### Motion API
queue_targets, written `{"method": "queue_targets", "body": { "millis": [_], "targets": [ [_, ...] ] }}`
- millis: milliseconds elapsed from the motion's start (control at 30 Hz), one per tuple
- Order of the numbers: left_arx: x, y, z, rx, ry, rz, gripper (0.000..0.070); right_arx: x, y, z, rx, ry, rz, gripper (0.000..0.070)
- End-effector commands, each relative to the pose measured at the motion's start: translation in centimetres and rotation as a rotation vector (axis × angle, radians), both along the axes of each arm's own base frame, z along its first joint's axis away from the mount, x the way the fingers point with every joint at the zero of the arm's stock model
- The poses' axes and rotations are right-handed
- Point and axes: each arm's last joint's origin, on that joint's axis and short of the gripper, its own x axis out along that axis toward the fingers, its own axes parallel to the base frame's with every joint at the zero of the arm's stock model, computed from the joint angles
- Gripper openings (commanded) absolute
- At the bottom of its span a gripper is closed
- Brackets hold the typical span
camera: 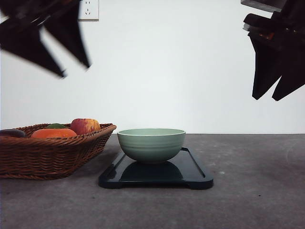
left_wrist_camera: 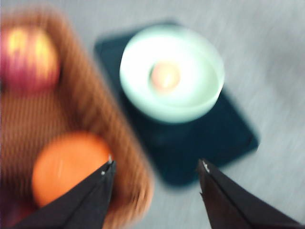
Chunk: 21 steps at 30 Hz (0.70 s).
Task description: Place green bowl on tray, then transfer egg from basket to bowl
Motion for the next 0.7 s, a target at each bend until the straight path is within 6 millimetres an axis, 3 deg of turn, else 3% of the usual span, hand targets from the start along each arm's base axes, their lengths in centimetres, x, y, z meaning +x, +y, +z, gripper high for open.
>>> {"method": "queue_targets", "body": {
  "millis": [0, 200, 500, 533, 633, 667],
  "targets": [
    [-0.5, 0.3, -0.3, -0.016, 0.0, 0.011, 0.0351, 0.1, 0.3, 0.1, 0.004, -0.005, 0.008, 0.0257],
    [-2.4, 1.5, -1.1, -0.029, -0.017, 0.014, 0.035, 0.0, 1.2, 0.4, 0.025, -0.054, 0.039, 0.0257],
    [-2.7, 1.6, -1.1, -0.03, -0.012, 0.014, 0.0345, -0.4, 2.1, 0.6, 0.07, -0.068, 0.1, 0.0256],
    [-2.6, 1.6, -1.0, -0.029, -0.016, 0.011, 0.0322, -0.4, 2.1, 0.6, 0.071, -0.068, 0.101, 0.0252],
    [-2.6, 1.6, -1.0, -0.031, -0.019, 0.012, 0.0026, -0.3, 2.1, 0.7, 0.071, -0.074, 0.099, 0.0022],
    [-2.6, 1.6, -1.0, -0.031, -0.019, 0.011, 0.0002, -0.3, 2.1, 0.7, 0.073, -0.076, 0.099, 0.0006]
  ]
}}
